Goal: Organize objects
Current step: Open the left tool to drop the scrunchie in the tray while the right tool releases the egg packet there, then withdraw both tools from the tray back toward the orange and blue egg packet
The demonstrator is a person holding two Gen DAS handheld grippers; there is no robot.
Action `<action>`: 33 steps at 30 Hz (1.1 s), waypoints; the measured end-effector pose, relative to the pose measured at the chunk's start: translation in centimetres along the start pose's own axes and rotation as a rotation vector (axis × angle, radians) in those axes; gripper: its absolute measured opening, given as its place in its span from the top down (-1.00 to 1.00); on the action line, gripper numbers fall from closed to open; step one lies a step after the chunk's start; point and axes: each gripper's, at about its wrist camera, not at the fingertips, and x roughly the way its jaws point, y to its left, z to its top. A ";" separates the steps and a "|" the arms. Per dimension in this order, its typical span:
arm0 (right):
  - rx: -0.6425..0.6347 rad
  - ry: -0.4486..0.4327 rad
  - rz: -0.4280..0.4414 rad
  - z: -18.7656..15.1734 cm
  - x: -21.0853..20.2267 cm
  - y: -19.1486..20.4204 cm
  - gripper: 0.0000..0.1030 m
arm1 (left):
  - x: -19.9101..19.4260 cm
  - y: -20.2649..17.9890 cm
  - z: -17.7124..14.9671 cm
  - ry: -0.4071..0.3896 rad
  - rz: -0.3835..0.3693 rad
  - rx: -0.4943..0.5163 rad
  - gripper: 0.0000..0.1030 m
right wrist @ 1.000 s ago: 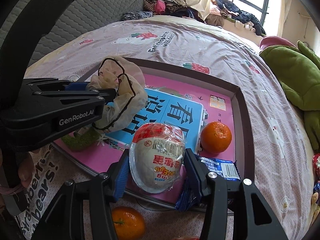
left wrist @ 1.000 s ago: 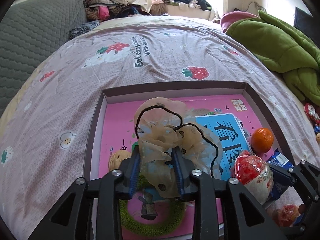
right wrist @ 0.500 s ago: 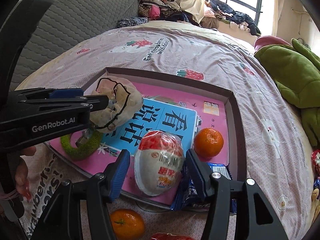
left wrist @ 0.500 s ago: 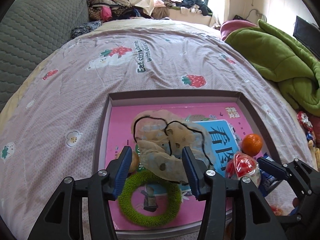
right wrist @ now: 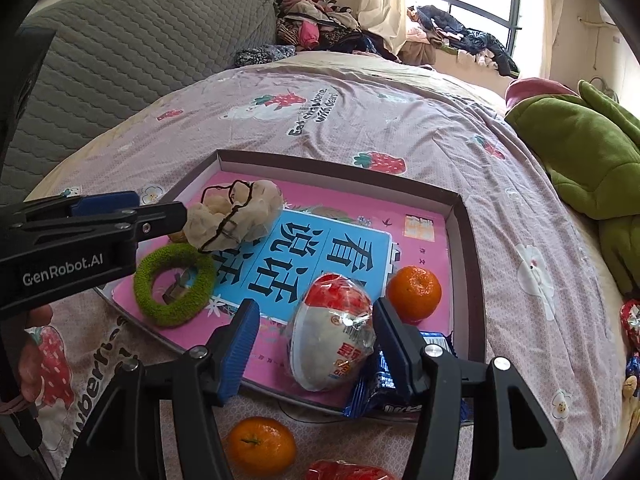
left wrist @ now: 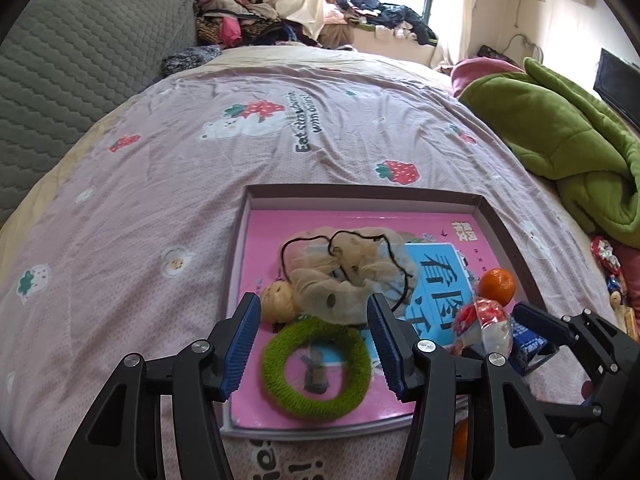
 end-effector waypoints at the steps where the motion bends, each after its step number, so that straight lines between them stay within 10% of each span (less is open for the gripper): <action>1: -0.001 -0.002 0.001 0.0 -0.1 0.0 -0.13 | -0.2 0.1 -0.2 -0.001 0.002 -0.002 -0.11; 33: 0.053 -0.122 0.038 0.8 -6.3 -1.0 -0.19 | -6.6 -1.7 -2.3 -0.072 0.031 0.028 -0.12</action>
